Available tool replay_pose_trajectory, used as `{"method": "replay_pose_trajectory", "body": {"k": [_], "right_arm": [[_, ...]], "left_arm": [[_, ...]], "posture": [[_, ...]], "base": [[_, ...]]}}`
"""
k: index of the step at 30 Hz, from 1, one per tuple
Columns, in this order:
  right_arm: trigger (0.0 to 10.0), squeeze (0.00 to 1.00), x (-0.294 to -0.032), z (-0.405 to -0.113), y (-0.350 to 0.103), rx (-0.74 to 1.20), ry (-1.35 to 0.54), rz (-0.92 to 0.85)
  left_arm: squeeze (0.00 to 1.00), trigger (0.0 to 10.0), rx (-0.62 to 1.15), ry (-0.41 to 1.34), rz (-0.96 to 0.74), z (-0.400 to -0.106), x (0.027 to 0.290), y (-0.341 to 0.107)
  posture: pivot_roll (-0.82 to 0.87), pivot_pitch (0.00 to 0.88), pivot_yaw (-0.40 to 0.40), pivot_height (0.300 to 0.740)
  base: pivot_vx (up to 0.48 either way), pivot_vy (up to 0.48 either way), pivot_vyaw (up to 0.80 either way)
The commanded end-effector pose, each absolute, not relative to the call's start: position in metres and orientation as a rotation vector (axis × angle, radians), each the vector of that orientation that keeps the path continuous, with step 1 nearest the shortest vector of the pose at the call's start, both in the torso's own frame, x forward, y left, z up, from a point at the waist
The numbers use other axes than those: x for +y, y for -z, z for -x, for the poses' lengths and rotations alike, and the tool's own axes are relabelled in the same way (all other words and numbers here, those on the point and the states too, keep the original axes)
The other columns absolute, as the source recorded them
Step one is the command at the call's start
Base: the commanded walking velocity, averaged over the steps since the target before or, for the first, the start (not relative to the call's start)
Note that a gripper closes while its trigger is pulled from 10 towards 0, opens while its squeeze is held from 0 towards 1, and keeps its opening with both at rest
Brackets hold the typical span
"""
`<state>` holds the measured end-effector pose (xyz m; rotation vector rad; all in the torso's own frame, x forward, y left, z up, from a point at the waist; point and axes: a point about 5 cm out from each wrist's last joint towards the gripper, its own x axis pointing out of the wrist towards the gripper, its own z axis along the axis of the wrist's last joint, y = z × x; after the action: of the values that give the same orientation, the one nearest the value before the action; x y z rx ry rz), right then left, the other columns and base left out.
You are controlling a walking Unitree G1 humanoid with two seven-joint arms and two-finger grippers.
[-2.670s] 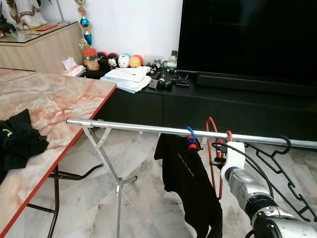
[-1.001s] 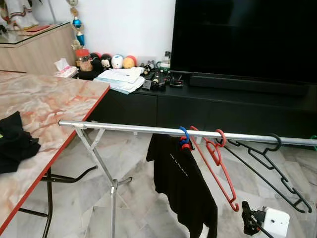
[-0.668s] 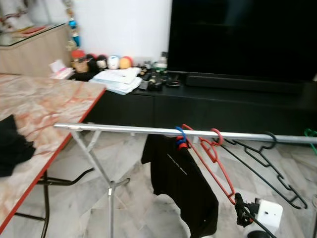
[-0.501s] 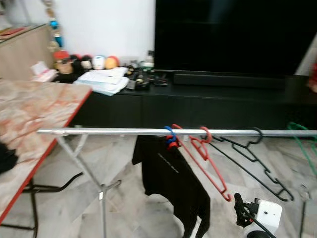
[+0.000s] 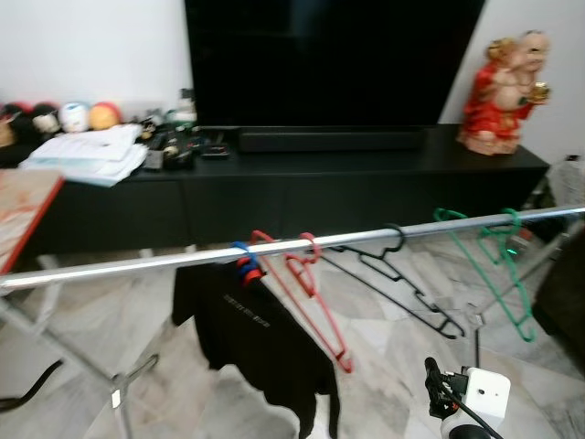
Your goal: Hang hanger
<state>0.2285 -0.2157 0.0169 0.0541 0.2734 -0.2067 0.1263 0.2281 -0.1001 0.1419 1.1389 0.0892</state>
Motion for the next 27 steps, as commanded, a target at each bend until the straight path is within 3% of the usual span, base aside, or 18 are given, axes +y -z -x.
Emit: {"method": "replay_pose_trajectory", "body": {"k": [1, 13, 15, 27], "right_arm": [[10.0, 0.0, -0.22, -0.221, -0.01, 0.308, 0.225, -0.054], [10.0, 0.0, -0.219, -0.21, 0.015, 0.413, 0.191, -0.033], [10.0, 0.0, -0.225, -0.205, 0.037, 0.541, 0.194, 0.003], [10.0, 0.0, -0.221, -0.174, 0.079, 0.877, 0.261, -0.07]], "left_arm": [[0.0, 10.0, 1.155, -0.094, -0.121, -0.122, 0.224, 0.102], [0.0, 10.0, 1.148, -0.102, -0.102, -0.123, 0.223, 0.102], [0.0, 10.0, 1.147, -0.097, -0.103, -0.124, 0.223, 0.102], [0.0, 10.0, 1.146, -0.07, -0.14, -0.128, 0.221, 0.101]], "posture": [[0.02, 0.0, -0.014, 0.74], [0.0, 0.0, -0.006, 0.74], [0.0, 0.0, 0.001, 0.74], [0.0, 0.0, 0.013, 0.74]], "base": [[0.0, 0.0, -0.73], [0.0, 0.0, -0.69], [0.0, 0.0, 0.0], [0.0, -0.08, 0.0]]}}
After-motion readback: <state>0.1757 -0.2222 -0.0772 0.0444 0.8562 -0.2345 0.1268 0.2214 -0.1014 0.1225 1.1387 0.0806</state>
